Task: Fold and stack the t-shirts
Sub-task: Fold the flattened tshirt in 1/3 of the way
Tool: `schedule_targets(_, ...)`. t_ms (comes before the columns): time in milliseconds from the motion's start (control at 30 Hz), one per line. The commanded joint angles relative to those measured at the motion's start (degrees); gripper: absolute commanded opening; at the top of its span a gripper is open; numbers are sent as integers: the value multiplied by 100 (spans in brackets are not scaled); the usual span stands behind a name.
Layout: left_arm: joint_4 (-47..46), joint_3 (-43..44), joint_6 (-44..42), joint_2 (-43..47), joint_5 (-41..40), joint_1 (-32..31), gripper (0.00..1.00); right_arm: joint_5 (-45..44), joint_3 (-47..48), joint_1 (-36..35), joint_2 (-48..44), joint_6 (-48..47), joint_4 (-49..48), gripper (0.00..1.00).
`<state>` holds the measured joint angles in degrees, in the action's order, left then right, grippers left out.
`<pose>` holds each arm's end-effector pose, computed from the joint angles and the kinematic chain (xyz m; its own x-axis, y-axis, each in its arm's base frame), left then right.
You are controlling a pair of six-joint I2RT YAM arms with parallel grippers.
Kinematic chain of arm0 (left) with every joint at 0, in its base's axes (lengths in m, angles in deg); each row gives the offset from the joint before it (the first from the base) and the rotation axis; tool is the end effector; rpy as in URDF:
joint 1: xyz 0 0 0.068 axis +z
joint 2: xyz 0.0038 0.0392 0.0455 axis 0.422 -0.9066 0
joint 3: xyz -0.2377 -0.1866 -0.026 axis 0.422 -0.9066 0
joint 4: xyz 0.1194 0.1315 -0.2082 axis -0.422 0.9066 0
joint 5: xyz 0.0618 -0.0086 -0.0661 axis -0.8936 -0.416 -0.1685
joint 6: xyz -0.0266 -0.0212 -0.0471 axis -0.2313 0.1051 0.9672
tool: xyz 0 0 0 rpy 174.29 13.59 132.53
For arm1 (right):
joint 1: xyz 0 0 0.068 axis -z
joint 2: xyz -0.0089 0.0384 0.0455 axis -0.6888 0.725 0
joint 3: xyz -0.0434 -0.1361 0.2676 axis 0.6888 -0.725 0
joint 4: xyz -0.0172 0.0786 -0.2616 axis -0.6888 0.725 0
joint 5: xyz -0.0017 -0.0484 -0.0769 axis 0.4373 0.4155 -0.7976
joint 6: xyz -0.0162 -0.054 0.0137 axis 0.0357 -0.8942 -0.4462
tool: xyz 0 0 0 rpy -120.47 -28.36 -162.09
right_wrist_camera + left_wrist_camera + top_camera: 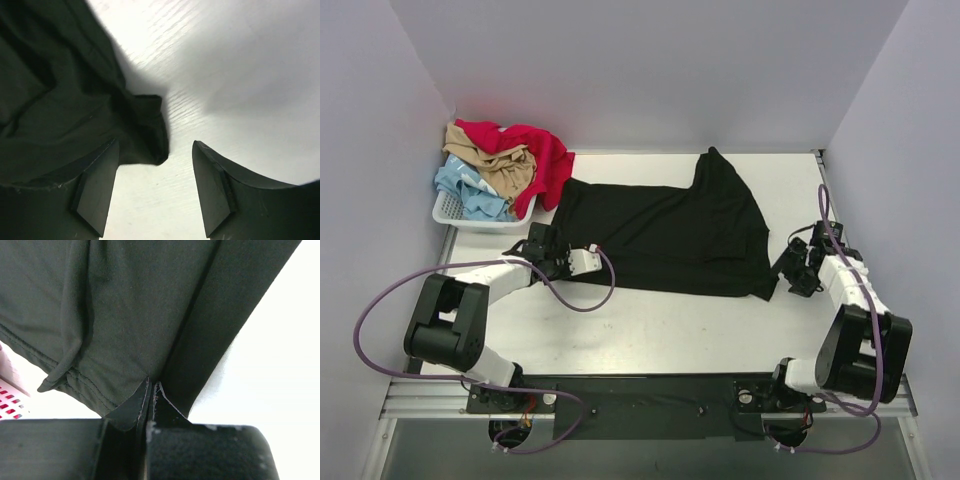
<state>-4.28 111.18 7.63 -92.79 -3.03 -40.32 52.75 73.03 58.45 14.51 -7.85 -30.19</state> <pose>0.2791 -0.0827 0.1654 -0.0687 0.9351 -0.3477 0.8779 0.2222 0.4242 0.2705 -0.0641 0.2097 -0.6616 0.5758 -0.4804 0.4461 0.8171 0.3651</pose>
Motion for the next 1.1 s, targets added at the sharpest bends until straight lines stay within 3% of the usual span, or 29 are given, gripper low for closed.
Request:
schedule_targets(0, 394, -52, 279, 117, 148, -29, 0, 560, -453, -24, -561, 237, 40, 56)
schedule_targets(200, 437, 150, 315, 82, 61, -29, 0, 1106, -929, -50, 18, 457, -750, 53)
schedule_targets(267, 464, 176, 332, 100, 34, -12, 0, 1369, -825, 63, 492, 422, -787, 40)
schedule_targets(300, 481, 185, 341, 161, 25, 15, 0, 1441, -780, 134, 772, 396, -761, 22)
schedule_targets(367, 726, 238, 350, 292, 34, 85, 0, 1494, -788, 327, 810, 404, -734, 0)
schedule_targets(500, 1464, 230, 271, 748, 244, 164, 0, 1082, -859, 424, 170, 405, -427, 0)
schedule_targets(633, 1956, -113, 69, 1443, 464, 156, 0, 941, -649, 424, -323, 81, 486, 0)
schedule_targets(833, 2573, -359, -229, 2129, 693, 156, 0, 705, 203, 424, -60, -280, 2163, 0)
schedule_targets(1067, 3091, -324, -660, 2191, 869, 156, 0, 502, 301, 240, -148, 52, 3000, 0)
